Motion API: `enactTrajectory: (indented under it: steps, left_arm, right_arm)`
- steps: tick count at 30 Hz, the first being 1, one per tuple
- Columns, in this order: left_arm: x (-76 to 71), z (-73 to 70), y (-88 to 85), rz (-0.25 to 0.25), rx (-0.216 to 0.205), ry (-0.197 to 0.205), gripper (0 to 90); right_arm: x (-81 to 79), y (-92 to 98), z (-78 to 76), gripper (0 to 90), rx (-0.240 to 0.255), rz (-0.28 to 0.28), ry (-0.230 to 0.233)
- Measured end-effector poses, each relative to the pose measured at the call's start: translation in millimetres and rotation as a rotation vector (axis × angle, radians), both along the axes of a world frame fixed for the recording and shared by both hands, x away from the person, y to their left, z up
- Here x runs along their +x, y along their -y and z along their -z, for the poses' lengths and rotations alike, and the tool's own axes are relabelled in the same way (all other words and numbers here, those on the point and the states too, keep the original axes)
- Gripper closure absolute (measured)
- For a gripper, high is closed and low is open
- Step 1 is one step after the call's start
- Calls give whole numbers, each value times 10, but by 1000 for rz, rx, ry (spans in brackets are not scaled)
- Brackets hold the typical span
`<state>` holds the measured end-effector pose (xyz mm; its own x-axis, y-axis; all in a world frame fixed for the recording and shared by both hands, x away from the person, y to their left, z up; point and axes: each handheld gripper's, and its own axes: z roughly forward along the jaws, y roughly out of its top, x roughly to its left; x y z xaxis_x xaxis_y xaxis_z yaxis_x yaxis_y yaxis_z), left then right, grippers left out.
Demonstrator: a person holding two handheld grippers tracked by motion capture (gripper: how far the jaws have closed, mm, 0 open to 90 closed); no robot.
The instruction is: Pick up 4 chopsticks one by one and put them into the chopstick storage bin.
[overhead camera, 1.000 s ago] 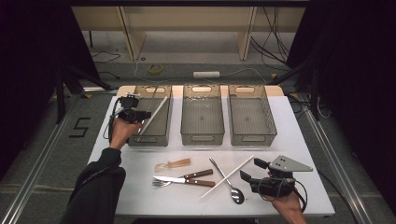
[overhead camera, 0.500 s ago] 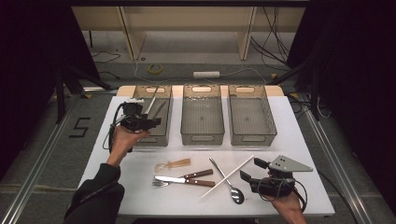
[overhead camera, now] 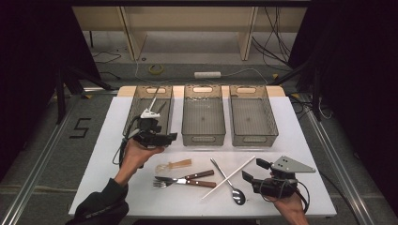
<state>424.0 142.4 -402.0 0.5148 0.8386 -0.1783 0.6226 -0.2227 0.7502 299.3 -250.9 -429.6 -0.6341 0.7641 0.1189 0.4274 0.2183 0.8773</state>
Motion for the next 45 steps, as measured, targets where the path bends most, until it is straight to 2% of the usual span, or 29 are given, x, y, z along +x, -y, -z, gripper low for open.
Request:
enactTrajectory:
  steps: [7, 11, 14, 19, 25, 30, 39, 45]
  left_arm:
    - [-158, 46, 133, 38, -18, 14, 248]
    - [-259, 96, 244, 82, -11, 5, 239]
    - [-311, 117, 296, 94, -25, 2, 238]
    - [-420, 171, 405, 118, -12, -4, 230]
    - [-603, 248, 612, 185, 27, -15, 224]
    - [-728, 289, 767, 226, 23, -34, 221]
    - [-858, 334, 938, 271, 64, -39, 220]
    - [-891, 342, 977, 287, 71, -45, 221]
  right_arm:
    - [7, -1, 5, 283, -2, -3, -3]
    - [9, 7, -2, 283, 7, 0, -1]
    - [5, 2, 2, 283, 1, -1, -2]
    - [4, 5, 1, 283, 1, 0, -1]
    - [3, -3, 1, 282, 1, 0, -1]
    - [7, 0, 5, 282, -3, 1, -4]
    - [7, -2, 3, 283, -5, 0, -3]
    - [7, -3, 3, 283, -4, 3, -3]
